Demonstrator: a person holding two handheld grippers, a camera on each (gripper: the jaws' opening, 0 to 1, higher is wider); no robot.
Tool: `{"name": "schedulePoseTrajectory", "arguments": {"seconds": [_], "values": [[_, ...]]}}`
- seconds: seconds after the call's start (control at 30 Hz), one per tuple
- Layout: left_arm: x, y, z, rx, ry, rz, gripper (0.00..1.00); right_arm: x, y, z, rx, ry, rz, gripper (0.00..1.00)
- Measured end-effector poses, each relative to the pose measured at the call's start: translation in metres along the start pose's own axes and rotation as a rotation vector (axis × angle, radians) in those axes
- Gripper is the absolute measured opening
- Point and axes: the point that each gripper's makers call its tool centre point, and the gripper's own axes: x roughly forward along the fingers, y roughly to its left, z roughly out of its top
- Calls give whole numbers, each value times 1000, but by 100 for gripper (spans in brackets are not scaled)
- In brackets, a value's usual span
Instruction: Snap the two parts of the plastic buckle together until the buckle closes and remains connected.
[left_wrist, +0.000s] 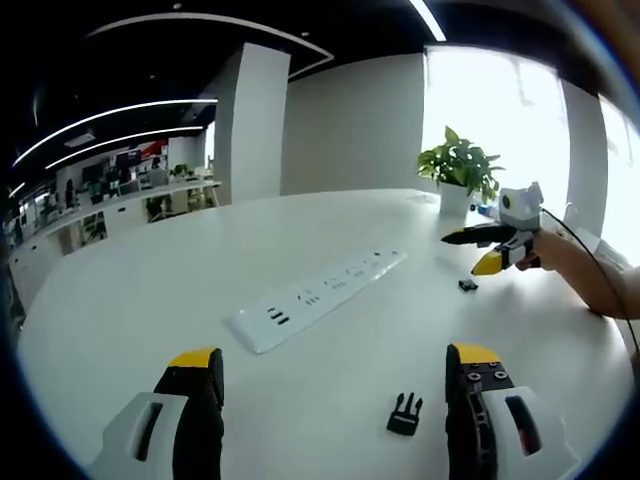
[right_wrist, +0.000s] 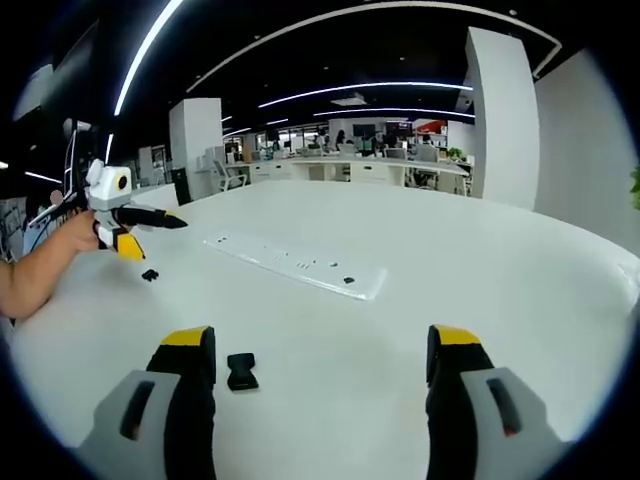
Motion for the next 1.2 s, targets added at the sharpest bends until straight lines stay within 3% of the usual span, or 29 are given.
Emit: {"name": "schedulePoseTrajectory", "arguments": {"seconds": [0.3,1.2], "values": [[6,-5,2,3,1,-14,94,5,2,6,-1,-10,4,88],[7,5,13,19,-8,-11,93,18,-5,17,-8,-24,6,87]]}}
